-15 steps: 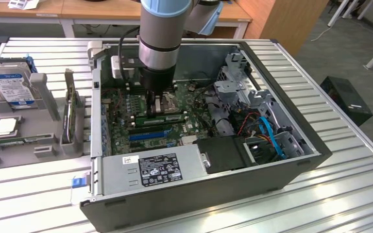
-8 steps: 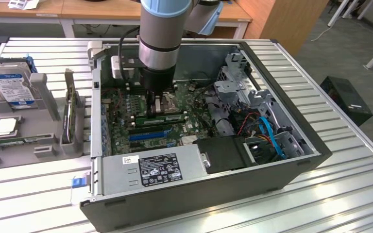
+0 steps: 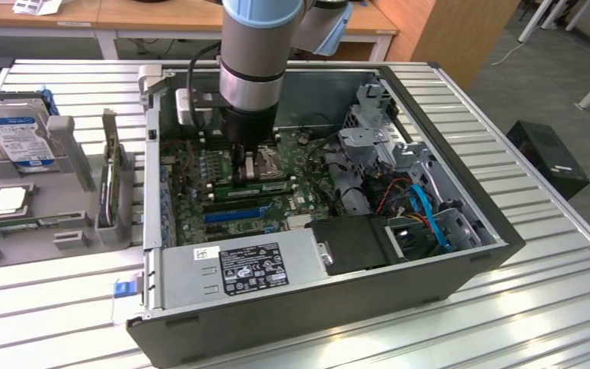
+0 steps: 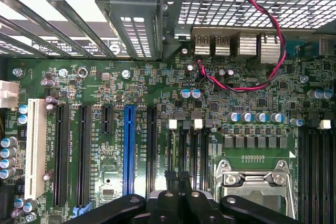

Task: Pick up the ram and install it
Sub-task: 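Press down the ram until it locks into place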

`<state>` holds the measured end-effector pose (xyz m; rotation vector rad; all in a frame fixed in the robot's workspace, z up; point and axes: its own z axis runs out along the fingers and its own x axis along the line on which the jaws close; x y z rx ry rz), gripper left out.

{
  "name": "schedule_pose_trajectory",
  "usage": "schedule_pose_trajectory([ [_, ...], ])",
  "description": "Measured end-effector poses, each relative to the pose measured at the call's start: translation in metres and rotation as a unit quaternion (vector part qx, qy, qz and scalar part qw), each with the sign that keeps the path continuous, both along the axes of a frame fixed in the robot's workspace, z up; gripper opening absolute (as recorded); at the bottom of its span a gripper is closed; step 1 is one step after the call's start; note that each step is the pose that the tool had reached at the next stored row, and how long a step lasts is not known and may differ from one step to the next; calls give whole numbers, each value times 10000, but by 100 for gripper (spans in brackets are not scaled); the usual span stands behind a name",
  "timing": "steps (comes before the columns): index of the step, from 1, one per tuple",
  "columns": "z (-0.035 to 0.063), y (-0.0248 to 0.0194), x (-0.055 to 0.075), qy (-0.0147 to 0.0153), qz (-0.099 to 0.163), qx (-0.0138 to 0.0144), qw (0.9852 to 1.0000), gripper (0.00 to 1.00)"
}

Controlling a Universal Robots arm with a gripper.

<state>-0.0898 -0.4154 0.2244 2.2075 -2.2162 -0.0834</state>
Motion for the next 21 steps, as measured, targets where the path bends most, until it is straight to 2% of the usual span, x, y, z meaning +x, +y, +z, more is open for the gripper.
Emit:
schedule_pose_trajectory([
  [21,-9,0,0,-1,0,1,10000,11],
])
